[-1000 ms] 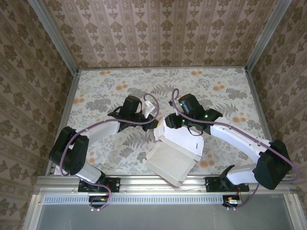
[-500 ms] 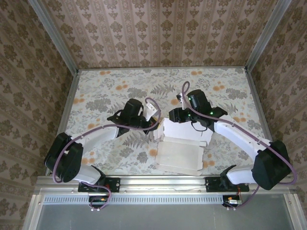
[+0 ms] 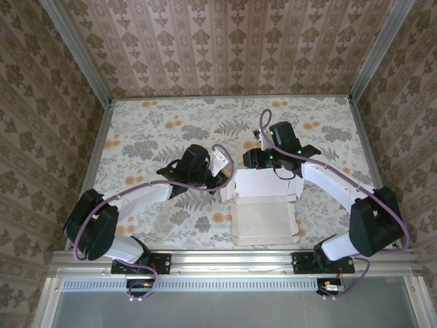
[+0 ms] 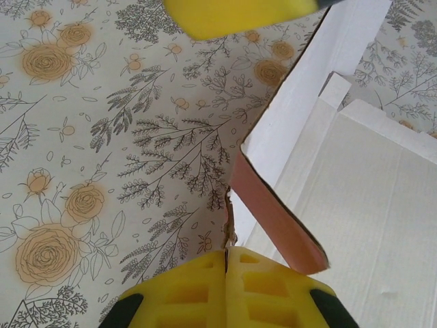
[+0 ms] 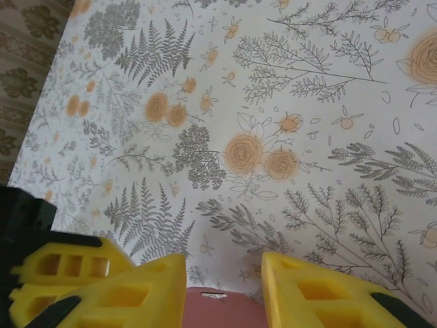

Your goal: Fold the paper box

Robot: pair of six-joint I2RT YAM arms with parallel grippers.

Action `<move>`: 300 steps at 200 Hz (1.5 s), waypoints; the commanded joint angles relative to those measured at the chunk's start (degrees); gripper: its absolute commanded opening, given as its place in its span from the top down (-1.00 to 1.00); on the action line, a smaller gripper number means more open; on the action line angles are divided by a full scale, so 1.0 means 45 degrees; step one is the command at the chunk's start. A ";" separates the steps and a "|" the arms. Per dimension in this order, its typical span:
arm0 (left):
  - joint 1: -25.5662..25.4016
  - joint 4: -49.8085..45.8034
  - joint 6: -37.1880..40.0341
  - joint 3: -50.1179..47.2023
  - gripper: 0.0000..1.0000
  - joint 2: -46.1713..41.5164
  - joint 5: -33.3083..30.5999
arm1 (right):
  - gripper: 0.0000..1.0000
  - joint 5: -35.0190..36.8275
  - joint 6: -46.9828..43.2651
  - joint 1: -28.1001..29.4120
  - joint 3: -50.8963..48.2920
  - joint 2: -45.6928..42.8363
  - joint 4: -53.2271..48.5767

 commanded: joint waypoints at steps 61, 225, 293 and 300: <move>-0.0370 -0.0458 0.0622 0.0429 1.00 0.0309 -0.0878 | 0.30 -0.1092 -0.1337 0.0059 0.0408 0.0255 -0.1579; -0.0372 -0.0248 -0.0116 0.0941 1.00 0.0471 -0.1202 | 0.22 -0.1424 -0.0188 0.0410 -0.2465 -0.1746 0.0021; -0.0367 0.0066 -0.0708 0.1131 1.00 0.0685 -0.0831 | 0.29 0.0984 0.2175 0.1459 -0.3982 -0.2970 0.2187; -0.0369 -0.0052 -0.0752 0.1205 1.00 0.0685 -0.0831 | 0.29 0.1320 0.2429 0.1559 -0.4160 -0.3167 0.2358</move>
